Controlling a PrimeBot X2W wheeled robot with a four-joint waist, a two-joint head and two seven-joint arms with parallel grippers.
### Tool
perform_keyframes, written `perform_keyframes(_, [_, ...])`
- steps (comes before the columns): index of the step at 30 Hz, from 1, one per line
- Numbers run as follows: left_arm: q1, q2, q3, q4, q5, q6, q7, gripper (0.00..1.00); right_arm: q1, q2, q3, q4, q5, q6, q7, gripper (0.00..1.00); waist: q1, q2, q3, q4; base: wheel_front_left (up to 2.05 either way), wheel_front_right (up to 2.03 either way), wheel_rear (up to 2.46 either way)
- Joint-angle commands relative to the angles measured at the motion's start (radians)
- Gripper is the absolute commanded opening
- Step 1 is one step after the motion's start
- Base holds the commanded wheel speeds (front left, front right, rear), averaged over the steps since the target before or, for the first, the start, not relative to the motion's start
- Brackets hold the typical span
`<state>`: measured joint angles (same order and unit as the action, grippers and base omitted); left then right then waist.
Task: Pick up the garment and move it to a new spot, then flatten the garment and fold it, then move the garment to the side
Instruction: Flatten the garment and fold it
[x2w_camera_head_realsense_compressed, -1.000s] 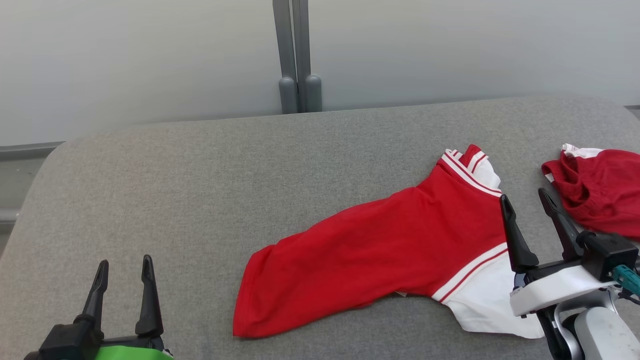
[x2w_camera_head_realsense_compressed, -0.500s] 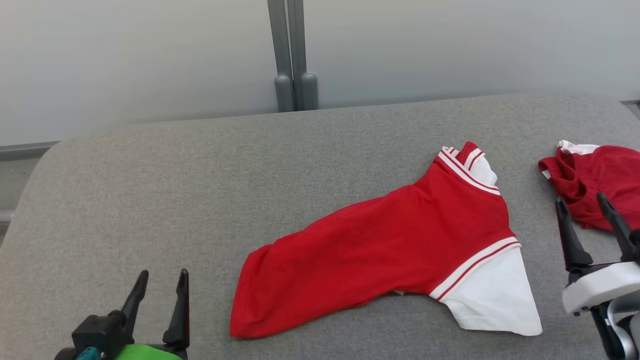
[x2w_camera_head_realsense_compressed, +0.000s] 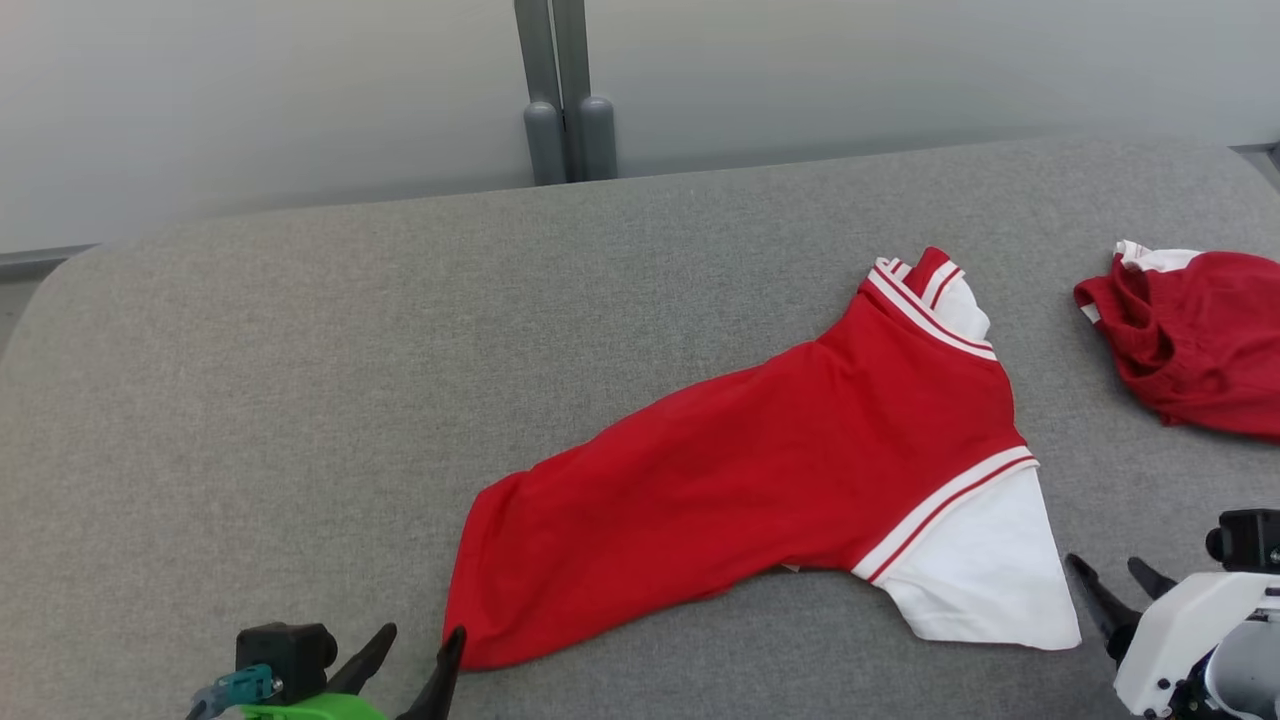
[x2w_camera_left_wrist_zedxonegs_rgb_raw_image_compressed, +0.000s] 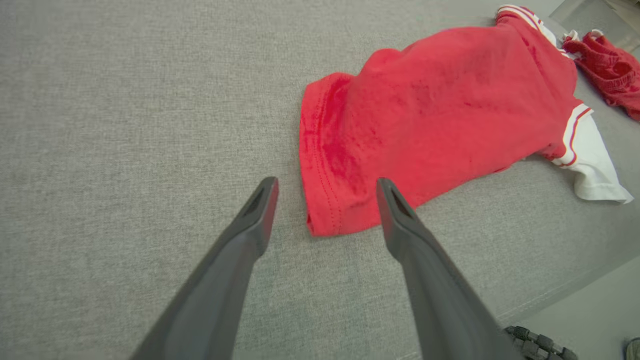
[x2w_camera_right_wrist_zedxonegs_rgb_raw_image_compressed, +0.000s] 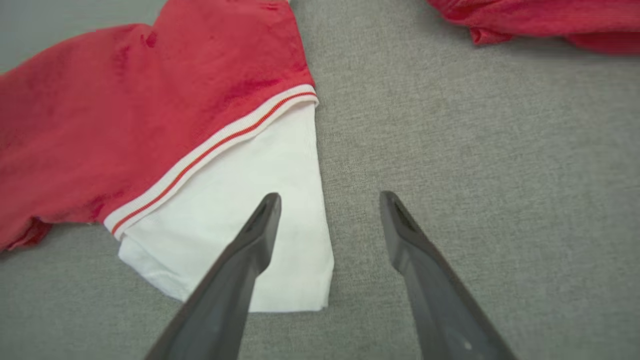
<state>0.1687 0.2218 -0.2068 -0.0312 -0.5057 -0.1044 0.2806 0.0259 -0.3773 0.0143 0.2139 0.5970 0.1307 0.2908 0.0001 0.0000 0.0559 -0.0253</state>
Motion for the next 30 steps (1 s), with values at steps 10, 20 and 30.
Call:
perform_keyframes(10, [-0.071, -0.005, -0.042, 0.056, -0.021, 0.003, 0.073, 1.00, -0.029, 0.037, 0.038, 0.079, 0.071, 0.000, 0.105, 1.00, -0.0001, 0.0000, 0.048, 0.013, 0.00, 0.00, 0.00])
perform_keyframes(20, [-0.134, -0.011, -0.098, 0.155, -0.054, -0.017, 0.078, 1.00, -0.052, 0.051, 0.086, 0.104, 0.091, 0.000, 0.092, 1.00, -0.0001, 0.0000, 0.065, 0.021, 0.00, 0.00, 0.00])
perform_keyframes(30, [-0.167, 0.000, -0.129, 0.232, -0.075, -0.023, 0.044, 0.40, -0.058, 0.043, 0.146, 0.116, 0.138, 0.000, 0.112, 0.00, -0.0001, 0.0000, 0.064, 0.011, 0.00, 0.00, 0.00])
